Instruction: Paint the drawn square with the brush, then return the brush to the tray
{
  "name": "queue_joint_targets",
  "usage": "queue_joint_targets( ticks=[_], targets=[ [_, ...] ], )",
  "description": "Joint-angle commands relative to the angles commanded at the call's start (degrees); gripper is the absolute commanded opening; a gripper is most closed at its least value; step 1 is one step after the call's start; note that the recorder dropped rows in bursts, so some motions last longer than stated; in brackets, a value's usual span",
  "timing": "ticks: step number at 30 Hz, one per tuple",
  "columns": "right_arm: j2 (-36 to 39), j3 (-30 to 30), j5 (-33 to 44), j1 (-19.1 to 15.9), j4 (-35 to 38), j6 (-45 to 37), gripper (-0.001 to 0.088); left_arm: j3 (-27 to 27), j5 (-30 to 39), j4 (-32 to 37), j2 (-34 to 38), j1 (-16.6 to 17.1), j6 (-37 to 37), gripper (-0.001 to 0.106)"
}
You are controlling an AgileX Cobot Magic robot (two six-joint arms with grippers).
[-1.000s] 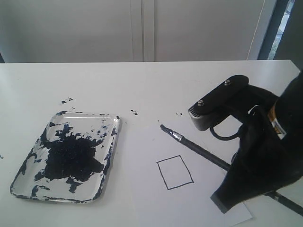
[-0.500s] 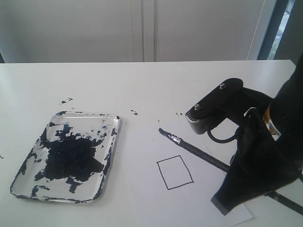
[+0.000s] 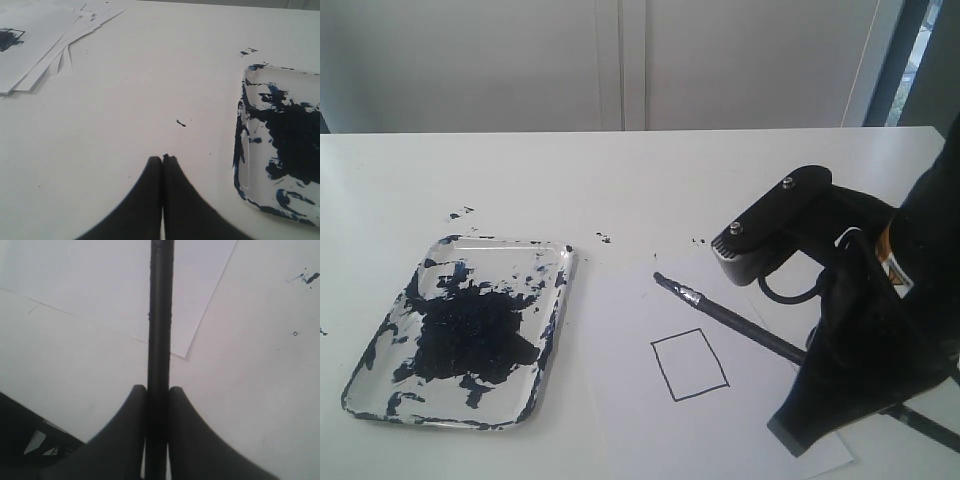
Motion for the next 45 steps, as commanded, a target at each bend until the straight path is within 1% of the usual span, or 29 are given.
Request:
queue_joint_targets(
  ticks=[3, 5, 6, 11, 15, 16, 17, 18, 20, 22, 40, 42, 45],
  targets=[
    [0.0, 0.0, 0.0, 0.0, 0.0, 0.0, 0.0, 0.0, 0.0, 0.0, 3.59, -1.28, 0.0, 0.0],
    [0.0, 0.0, 0.0, 0.0, 0.0, 0.0, 0.0, 0.0, 0.0, 0.0, 6.13, -4.31, 0.0, 0.0],
    [0.0, 0.0, 0.0, 0.0, 0.0, 0.0, 0.0, 0.0, 0.0, 0.0, 7.07, -6.13, 0.0, 0.0],
    [0.0, 0.0, 0.0, 0.0, 0.0, -0.11, 0.0, 0.0, 0.0, 0.0, 10.92, -19.99, 0.0, 0.0],
    [0.0, 0.0, 0.0, 0.0, -0.05, -0.22, 0.0, 0.0, -0.43, 0.0, 11.48, -26.5, 0.0, 0.0],
    [0.0, 0.0, 0.0, 0.0, -0.05, -0.22, 0.0, 0.0, -0.43, 0.0, 11.48, -28.87, 0.0, 0.0],
    [0.0, 0.0, 0.0, 0.0, -0.05, -0.22, 0.0, 0.0, -0.43, 0.0, 11.48, -30.1, 0.0, 0.0],
    [0.0, 0.0, 0.0, 0.0, -0.05, -0.22, 0.0, 0.0, -0.43, 0.0, 11.48, -32.57, 0.0, 0.0],
    [0.0, 0.0, 0.0, 0.0, -0.05, -0.22, 0.0, 0.0, -0.43, 0.0, 11.48, -35.62, 0.0, 0.0],
    [0.0, 0.0, 0.0, 0.0, -0.05, -0.22, 0.0, 0.0, -0.43, 0.0, 11.48, -36.57, 0.0, 0.0],
    [0.0, 0.0, 0.0, 0.0, 1.43, -0.09, 0.0, 0.0, -0.51, 0.43, 11.48, -36.55, 0.85, 0.0],
    [0.0, 0.0, 0.0, 0.0, 1.43, -0.09, 0.0, 0.0, -2.31, 0.16, 11.48, -36.55, 1.04, 0.0],
    [0.0, 0.0, 0.0, 0.0, 1.25, -0.09, 0.0, 0.0, -10.2, -5.52, 11.48, -36.55, -3.24, 0.0]
  ],
)
